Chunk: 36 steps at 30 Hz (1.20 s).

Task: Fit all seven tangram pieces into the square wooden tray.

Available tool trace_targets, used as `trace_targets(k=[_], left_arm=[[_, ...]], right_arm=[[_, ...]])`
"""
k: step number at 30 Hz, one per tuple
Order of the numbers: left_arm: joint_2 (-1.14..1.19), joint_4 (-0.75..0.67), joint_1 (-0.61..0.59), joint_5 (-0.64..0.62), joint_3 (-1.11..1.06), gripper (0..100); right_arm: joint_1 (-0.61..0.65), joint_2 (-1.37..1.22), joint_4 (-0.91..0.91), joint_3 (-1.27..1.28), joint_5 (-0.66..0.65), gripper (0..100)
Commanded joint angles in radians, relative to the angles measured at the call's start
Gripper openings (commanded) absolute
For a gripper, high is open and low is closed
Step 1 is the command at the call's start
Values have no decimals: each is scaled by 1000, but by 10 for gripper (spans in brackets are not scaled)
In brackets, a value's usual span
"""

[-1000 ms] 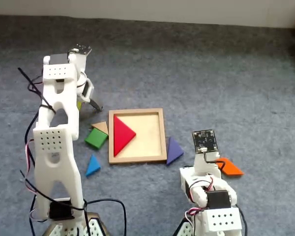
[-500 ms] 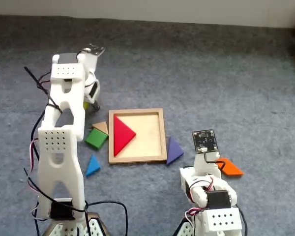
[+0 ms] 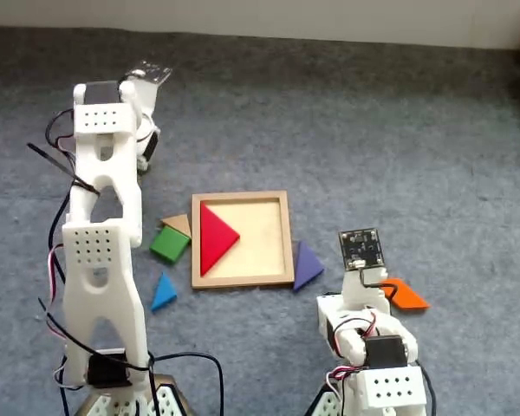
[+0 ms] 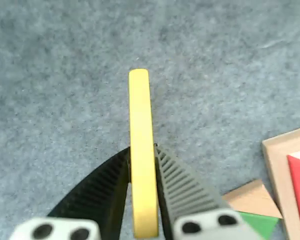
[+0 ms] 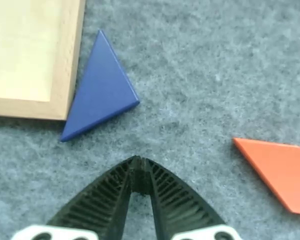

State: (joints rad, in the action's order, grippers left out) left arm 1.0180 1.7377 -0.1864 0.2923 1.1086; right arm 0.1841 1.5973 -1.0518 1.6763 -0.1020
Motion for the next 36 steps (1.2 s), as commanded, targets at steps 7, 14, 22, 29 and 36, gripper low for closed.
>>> trace_targets(k=[7,14,22,29,36], left_arm=[[-157,40,205,6,-16,5],[-364,37,378,61,-259,5],[-398,6,506,192,-369,5],[-395,-130,572,224,-446,5],[-397,-325,585,270,-661,6]], right_arm=[[-13,5,10,74,3,6],[-13,5,10,74,3,6],[-13,5,10,74,3,6],[-13,5,10,74,3,6],[-13,5,10,74,3,6]])
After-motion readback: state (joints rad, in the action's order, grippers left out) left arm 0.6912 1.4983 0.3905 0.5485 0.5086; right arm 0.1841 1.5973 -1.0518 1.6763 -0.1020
